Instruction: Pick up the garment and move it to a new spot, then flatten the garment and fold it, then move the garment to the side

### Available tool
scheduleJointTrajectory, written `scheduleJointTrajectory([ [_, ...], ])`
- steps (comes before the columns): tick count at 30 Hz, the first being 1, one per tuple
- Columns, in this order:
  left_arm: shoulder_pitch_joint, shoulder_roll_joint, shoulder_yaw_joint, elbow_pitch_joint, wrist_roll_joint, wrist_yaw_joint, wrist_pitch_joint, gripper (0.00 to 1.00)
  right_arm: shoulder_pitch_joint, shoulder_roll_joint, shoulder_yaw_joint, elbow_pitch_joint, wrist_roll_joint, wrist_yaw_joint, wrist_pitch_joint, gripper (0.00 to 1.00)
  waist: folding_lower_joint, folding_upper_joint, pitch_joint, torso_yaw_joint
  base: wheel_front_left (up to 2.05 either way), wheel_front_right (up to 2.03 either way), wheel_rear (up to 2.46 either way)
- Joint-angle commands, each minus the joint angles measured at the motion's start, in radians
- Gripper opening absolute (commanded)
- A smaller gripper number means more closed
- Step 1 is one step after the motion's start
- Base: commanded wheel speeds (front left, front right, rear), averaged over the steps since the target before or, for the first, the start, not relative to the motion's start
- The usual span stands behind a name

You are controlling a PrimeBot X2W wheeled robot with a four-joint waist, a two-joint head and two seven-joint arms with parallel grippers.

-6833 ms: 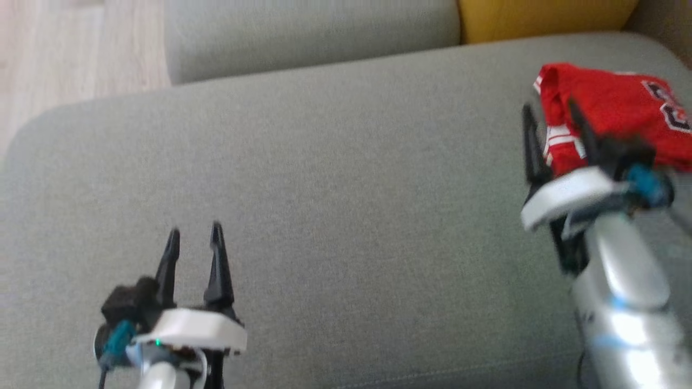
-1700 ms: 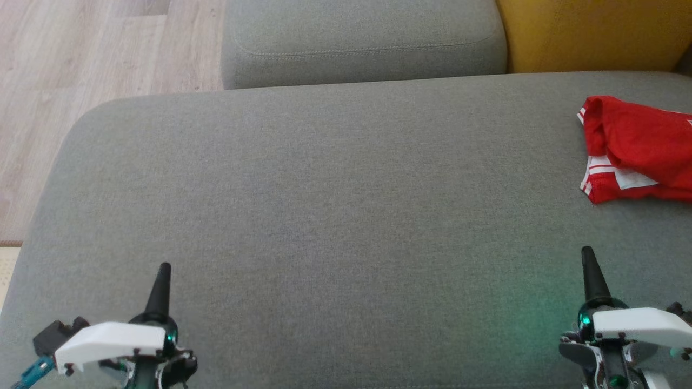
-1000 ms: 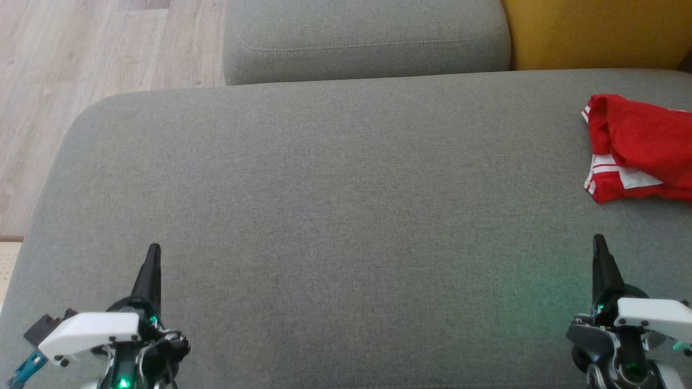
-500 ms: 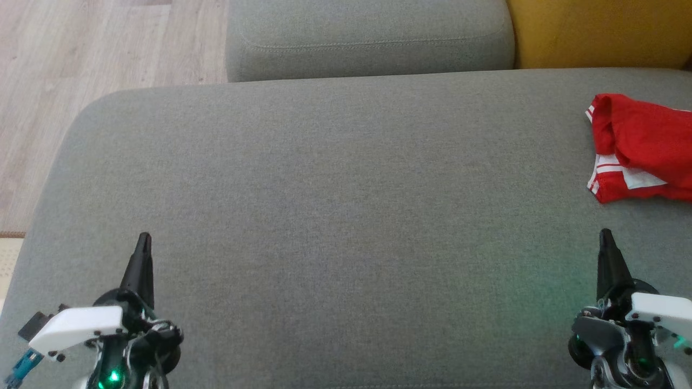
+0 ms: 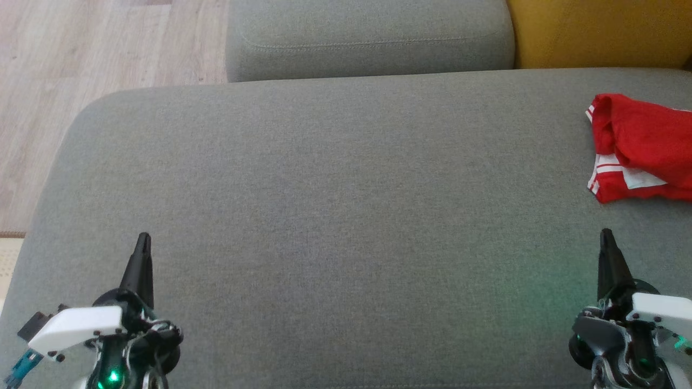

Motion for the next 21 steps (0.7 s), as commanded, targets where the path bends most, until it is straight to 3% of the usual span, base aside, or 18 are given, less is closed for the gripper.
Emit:
scheduleJointTrajectory([
  [1, -0.053, 0.011, 0.039, -0.027, 0.002, -0.007, 0.008, 0.00, -0.053, -0.016, 0.017, -0.038, 0.000, -0.001, 0.007, 0.00, -0.0001, 0.0000, 0.000, 0.000, 0.00, 0.00, 0.00],
  [21, -0.053, 0.007, 0.046, -0.027, 0.007, -0.007, 0.013, 0.00, -0.054, -0.012, 0.012, -0.038, -0.004, -0.001, 0.011, 0.00, -0.0001, 0.0000, 0.000, 0.000, 0.00, 0.00, 0.00],
])
